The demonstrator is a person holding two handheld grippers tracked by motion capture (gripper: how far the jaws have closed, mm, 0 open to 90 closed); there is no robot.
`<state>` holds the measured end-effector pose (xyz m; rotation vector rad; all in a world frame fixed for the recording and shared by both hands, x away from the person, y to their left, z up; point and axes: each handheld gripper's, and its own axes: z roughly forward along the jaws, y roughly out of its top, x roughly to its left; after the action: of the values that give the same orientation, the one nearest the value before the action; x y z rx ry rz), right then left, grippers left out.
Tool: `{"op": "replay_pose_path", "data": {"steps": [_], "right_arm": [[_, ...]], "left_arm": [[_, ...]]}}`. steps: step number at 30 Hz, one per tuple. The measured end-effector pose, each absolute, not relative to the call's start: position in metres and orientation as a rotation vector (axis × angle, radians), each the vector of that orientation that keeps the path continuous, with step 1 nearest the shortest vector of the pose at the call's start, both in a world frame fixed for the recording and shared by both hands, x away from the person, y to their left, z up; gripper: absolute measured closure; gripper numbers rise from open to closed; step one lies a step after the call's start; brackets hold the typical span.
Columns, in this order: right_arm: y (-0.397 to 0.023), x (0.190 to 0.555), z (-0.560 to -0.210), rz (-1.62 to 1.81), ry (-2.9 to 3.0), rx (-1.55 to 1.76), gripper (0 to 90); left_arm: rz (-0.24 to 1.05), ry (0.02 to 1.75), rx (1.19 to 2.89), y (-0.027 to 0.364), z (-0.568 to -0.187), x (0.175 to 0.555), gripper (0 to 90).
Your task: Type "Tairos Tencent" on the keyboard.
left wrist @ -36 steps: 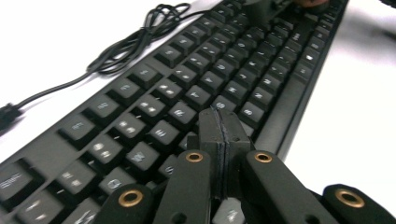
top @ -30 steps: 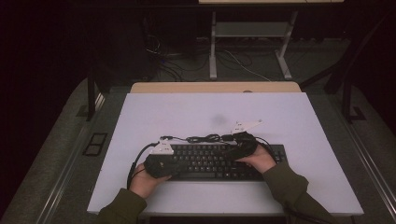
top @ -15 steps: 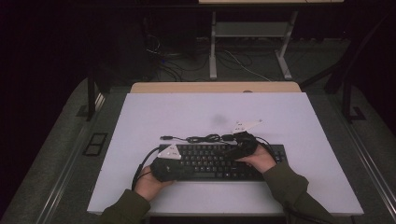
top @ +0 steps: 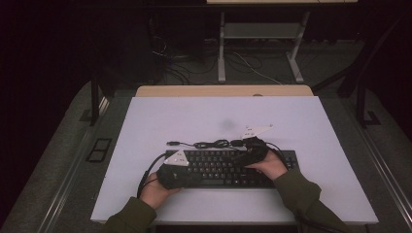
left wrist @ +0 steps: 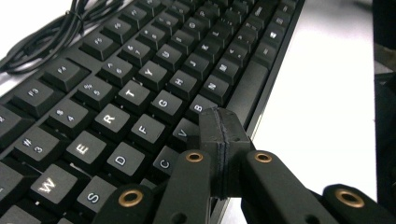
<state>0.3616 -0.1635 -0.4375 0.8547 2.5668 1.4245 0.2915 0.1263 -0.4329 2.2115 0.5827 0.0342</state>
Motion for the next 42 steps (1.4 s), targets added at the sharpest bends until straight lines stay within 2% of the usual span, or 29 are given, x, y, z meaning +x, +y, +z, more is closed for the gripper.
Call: {"op": "replay_pose_path", "data": {"steps": [9,12,19,30,36,42], "right_arm": [[-0.164,0.362,-0.437,1.425,2.566,0.854,21.8],[-0.163,0.361,-0.437,1.431,2.564,0.853,21.8],[-0.162,0.36,-0.436,1.438,2.564,0.849,21.9],[-0.164,0.359,-0.436,1.447,2.567,0.855,23.3],[-0.166,0.356,-0.434,1.448,2.578,0.863,27.0],[-0.176,0.351,-0.43,1.464,2.584,0.868,42.4]], "left_arm": [[0.047,0.605,2.168,0.132,-0.428,0.293,89.0],[0.055,0.626,2.148,0.134,-0.428,0.294,84.3],[0.088,0.667,2.122,0.138,-0.426,0.296,68.1],[0.136,0.741,2.089,0.142,-0.428,0.302,35.1],[0.158,0.759,2.077,0.144,-0.428,0.304,27.0],[0.163,0.766,2.067,0.145,-0.428,0.305,22.3]]}}
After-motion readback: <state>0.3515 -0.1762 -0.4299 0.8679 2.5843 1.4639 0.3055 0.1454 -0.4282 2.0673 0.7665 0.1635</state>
